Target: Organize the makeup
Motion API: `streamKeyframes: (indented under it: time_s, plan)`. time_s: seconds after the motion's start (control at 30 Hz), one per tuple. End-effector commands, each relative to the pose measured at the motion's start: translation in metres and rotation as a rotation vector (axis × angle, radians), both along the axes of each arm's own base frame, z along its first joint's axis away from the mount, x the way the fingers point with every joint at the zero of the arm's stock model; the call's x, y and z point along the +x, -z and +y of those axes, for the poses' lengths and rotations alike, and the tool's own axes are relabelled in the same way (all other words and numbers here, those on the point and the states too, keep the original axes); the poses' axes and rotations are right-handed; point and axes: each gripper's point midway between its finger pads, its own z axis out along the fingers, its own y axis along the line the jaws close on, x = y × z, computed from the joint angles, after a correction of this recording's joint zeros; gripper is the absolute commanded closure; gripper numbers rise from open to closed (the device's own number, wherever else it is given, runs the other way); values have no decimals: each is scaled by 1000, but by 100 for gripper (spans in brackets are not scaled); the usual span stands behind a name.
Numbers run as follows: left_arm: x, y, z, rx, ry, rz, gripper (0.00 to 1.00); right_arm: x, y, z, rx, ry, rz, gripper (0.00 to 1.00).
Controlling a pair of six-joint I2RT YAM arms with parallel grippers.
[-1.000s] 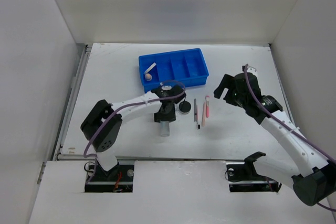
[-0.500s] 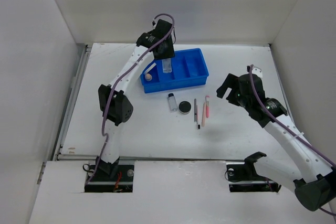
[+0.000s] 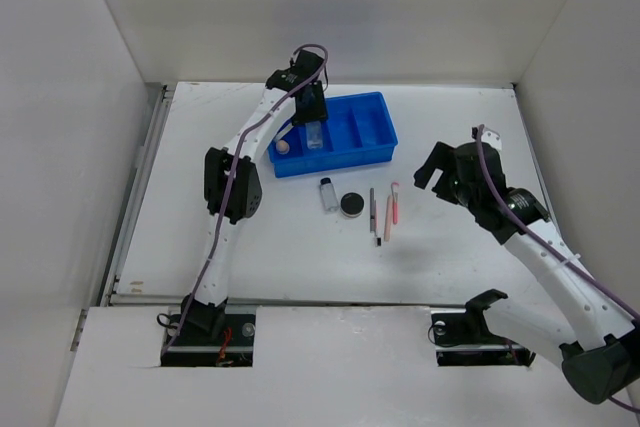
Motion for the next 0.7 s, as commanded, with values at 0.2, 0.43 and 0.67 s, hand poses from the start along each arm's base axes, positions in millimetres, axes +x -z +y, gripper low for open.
streamKeyframes:
  time_s: [0.2, 0.43, 0.67]
  plan:
    - [33, -42, -5, -56, 8, -164, 13, -4, -16, -4, 16, 17, -43, 6]
    - [0, -64, -5, -22, 19, -161, 11, -6, -13, -8, 23, 48, -36, 6]
    - [-103, -53, -26, 7, -8, -117, 28, -9, -10, -12, 18, 56, -39, 6]
